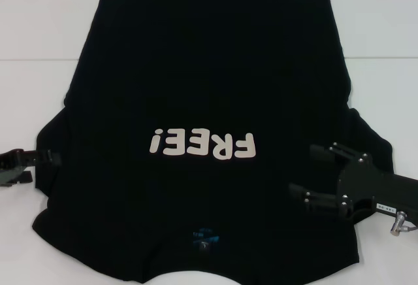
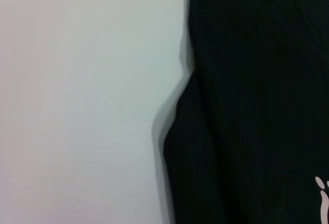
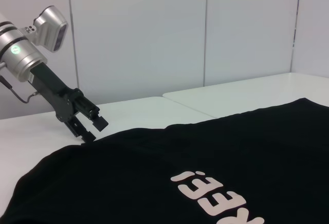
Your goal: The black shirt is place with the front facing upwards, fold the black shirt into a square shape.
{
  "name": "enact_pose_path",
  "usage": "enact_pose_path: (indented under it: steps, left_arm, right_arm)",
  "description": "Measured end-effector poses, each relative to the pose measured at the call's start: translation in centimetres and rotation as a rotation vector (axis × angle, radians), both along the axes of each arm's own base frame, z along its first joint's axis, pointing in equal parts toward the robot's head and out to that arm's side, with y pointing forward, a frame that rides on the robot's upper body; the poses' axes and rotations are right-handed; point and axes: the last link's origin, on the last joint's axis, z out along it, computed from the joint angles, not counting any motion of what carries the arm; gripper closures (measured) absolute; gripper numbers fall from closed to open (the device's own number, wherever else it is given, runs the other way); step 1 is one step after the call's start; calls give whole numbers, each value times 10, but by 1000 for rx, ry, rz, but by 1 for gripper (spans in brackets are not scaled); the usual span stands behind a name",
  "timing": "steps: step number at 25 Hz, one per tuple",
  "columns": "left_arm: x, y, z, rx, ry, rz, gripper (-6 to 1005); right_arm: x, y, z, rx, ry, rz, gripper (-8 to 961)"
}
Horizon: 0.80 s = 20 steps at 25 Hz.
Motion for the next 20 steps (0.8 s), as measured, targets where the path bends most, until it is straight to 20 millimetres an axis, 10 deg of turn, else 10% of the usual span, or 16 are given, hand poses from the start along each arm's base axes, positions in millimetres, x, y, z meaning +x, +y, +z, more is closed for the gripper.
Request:
enact_pose_path:
  steps: [20]
  left_arm:
    - [12,0,-6,-40,-72,13,65]
  right_arm:
    - [0,0,2,0,3,6,12]
